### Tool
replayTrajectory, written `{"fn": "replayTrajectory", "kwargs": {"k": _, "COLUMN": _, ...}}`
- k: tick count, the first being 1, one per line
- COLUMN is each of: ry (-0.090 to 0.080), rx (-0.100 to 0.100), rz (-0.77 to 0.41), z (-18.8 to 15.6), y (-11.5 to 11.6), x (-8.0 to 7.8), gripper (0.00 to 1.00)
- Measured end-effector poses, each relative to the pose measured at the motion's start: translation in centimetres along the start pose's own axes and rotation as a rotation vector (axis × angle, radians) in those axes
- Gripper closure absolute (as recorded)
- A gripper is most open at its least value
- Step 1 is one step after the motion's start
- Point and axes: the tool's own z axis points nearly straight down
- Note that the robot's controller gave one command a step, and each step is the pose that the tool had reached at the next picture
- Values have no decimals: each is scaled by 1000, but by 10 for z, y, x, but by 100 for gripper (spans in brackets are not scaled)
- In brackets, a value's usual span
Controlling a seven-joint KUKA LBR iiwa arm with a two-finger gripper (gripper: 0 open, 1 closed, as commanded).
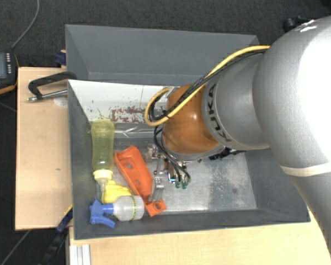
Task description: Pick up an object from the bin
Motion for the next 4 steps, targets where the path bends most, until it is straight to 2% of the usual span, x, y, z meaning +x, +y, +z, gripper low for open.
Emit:
{"fn": "replayTrajectory", "kwargs": {"k": 1, "ry": -4, "rx": 3, "rz": -105, "z": 2, "y": 0, "x": -20, "gripper": 0}}
{"fn": "replayTrajectory", "kwargs": {"k": 2, "ry": -4, "rx": 7, "rz": 6, "z": 2, "y": 38, "x": -6, "gripper": 0}}
{"fn": "replayTrajectory", "kwargs": {"k": 3, "ry": 0, "rx": 1, "rz": 46, "z": 3, "y": 53, "x": 1, "gripper": 0}}
{"fn": "replayTrajectory", "kwargs": {"k": 4, "ry": -5, "rx": 4, "rz": -138, "z": 3, "y": 14, "x": 10, "gripper": 0}}
